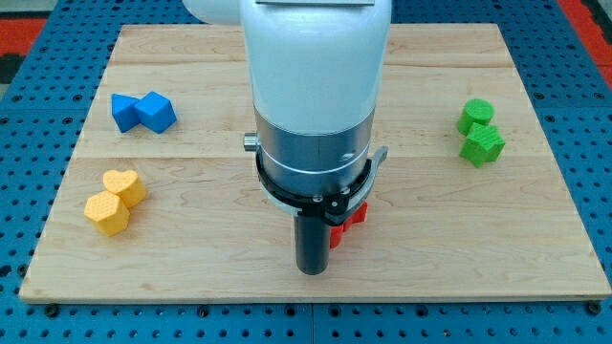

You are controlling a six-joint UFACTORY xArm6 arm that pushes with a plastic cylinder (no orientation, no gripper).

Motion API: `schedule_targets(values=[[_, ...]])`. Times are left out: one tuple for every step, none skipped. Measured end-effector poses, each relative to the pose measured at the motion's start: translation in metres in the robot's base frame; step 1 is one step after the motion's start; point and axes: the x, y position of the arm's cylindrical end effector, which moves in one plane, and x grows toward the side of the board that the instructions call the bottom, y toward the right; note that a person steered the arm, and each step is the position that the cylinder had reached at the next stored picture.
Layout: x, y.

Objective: Move your arm right to the red star

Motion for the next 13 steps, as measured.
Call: schedule_targets(values=[[0.0,0.0],[-0.001,0.0],[-0.002,0.0],[-0.001,0.001],[-0.001,0.001],[-0.002,0.001],[-0.002,0.001],[0.005,0.014],[0.012,0.045],[-0.001,0.066],[-0.018,0.081],[-0.042,0.083],[-0.054,0.067]])
